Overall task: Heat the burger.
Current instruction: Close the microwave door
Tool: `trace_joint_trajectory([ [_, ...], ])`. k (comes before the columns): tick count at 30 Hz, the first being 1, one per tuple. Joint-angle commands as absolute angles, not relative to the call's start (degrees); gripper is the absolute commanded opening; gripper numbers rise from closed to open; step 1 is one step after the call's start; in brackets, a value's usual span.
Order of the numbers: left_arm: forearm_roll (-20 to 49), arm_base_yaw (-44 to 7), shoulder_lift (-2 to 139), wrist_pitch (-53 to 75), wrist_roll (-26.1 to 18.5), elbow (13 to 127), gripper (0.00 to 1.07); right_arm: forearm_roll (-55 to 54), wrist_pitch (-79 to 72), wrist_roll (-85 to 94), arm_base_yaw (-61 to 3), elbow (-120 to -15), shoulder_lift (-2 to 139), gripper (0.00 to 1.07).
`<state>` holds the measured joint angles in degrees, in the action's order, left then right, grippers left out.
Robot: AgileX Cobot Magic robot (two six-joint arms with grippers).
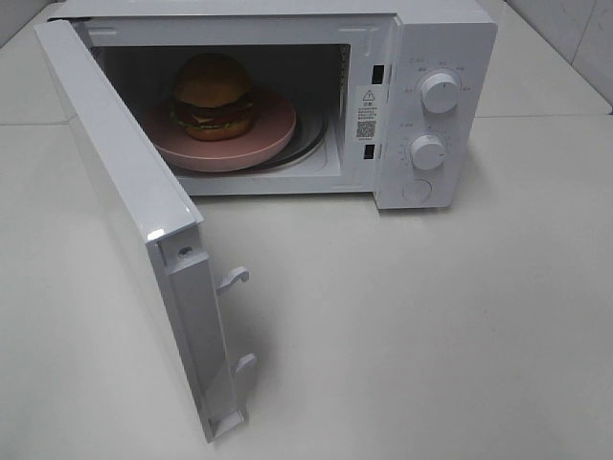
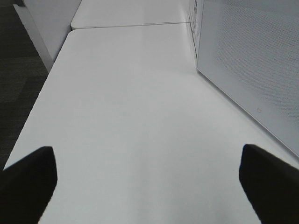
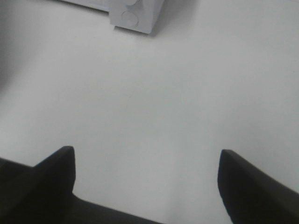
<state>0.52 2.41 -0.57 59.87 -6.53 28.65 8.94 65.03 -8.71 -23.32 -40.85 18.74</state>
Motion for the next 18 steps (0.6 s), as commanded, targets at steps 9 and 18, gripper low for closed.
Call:
trace_joint_trajectory([
  [9,0.7,2.1,-1.4,59.4,-6.2,28.5,1.0,9.0,63.7,-8.2,-13.6,-34.5,9.2,0.76],
  [18,0.7,2.1,-1.4,59.4,-6.2,28.5,1.0,8.7,57.4,-8.3,-6.2,-28.6,0.4,0.76],
])
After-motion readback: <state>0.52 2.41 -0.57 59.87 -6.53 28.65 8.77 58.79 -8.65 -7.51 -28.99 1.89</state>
